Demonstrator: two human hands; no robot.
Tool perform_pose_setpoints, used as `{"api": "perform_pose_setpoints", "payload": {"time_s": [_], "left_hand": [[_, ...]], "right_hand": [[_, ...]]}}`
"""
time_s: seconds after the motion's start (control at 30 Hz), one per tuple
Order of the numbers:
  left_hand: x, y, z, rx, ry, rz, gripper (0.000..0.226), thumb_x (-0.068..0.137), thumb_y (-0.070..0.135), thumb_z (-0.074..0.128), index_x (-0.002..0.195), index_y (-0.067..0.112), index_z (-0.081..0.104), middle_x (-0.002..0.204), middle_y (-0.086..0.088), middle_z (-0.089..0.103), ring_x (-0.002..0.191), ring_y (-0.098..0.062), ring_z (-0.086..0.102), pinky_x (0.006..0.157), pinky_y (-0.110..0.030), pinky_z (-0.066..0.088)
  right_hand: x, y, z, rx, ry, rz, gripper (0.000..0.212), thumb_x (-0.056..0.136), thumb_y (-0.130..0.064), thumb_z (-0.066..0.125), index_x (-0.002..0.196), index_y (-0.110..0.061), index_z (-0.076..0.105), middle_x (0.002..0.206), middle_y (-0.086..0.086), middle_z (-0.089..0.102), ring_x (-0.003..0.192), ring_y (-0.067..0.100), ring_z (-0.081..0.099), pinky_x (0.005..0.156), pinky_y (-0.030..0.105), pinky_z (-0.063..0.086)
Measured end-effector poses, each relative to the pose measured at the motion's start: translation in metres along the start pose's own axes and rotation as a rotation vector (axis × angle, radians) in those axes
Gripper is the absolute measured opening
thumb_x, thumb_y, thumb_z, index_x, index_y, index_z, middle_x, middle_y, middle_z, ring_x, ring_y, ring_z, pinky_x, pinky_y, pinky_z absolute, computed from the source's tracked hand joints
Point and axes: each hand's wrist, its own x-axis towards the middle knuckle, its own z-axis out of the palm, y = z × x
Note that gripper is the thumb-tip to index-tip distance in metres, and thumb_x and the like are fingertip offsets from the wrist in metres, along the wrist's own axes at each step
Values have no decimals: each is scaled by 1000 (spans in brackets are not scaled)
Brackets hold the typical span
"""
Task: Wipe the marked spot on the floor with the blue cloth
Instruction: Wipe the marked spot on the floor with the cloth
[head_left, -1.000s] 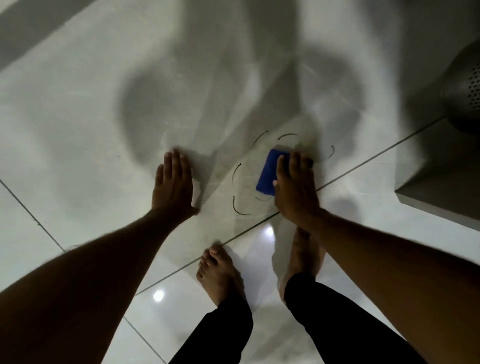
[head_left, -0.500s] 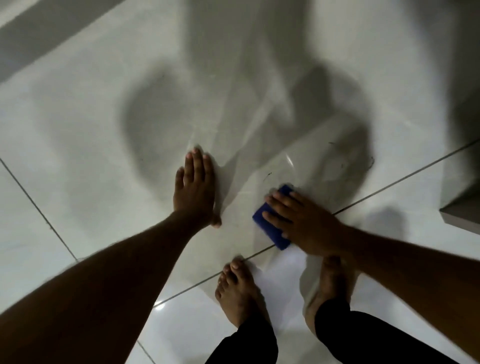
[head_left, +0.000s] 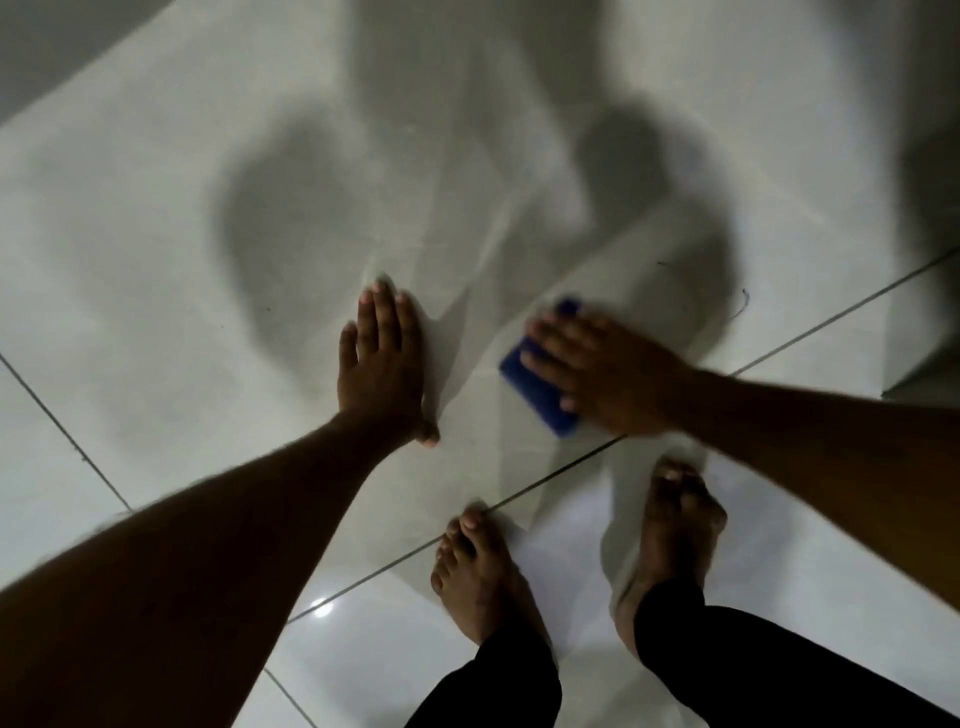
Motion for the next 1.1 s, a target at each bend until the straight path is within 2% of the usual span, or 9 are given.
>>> {"api": "perform_pose_setpoints", "payload": {"time_s": [0.17,0.3,0.37,0.47,0.6,0.77,0.97,1.03,1.1], "left_hand": [[-1,10,-3,51,-20,-22,171,37,54,93,145,0,-29,155,-27,-31,144,-41,-27,120,-50,-7],[3,28,-9,107,10,19,171,36,51,94,144,-6,-25,155,-34,-22,145,-47,-18,121,-52,-3],[12,46,-9,56,22,135,172,35,57,92,145,-2,-26,156,-30,-24,145,-43,-22,121,-49,-4],[28,75,0,-33,59,151,177,28,66,88,145,1,-27,149,-25,-36,140,-42,-30,116,-49,-11],[32,86,5,-12,44,77,181,20,70,86,146,2,-25,149,-27,-36,140,-44,-31,115,-51,-12],[26,85,-5,40,33,86,176,28,71,85,146,0,-25,154,-31,-29,143,-45,-28,119,-52,-6],[28,89,-4,67,14,56,178,27,72,85,145,-2,-26,153,-32,-30,142,-46,-28,115,-51,-10],[27,90,-5,70,14,65,177,29,71,85,145,-2,-26,153,-32,-31,142,-46,-28,116,-51,-10],[25,88,-5,75,15,81,176,31,72,85,146,-2,-26,153,-31,-32,142,-45,-29,117,-51,-9]], "right_hand": [[49,-26,-20,263,161,807,69,98,-44,34,155,-9,15,161,26,17,148,46,10,119,60,14],[-39,-49,-5,155,-81,21,72,94,-37,45,155,-15,16,163,18,13,150,39,8,120,56,14],[-68,8,3,40,-93,-82,71,94,-38,42,155,-15,15,163,18,15,150,39,10,120,57,16],[-63,71,5,27,36,319,68,99,-44,31,155,-9,12,158,28,23,146,47,21,114,61,25],[-4,3,-2,277,187,1003,71,98,-46,34,154,-7,17,159,28,19,147,48,13,119,59,11],[-82,47,-2,26,-78,-87,71,96,-42,36,156,-13,11,163,19,14,151,39,8,121,55,12],[-67,14,10,402,192,1338,73,98,-43,36,154,-2,13,160,30,11,148,47,10,119,60,14],[-57,-27,6,426,162,1099,72,97,-40,45,153,-2,21,158,30,19,146,49,14,119,62,14],[-89,-10,13,216,35,350,71,96,-41,46,154,-10,21,161,22,20,149,43,13,120,58,15]]}}
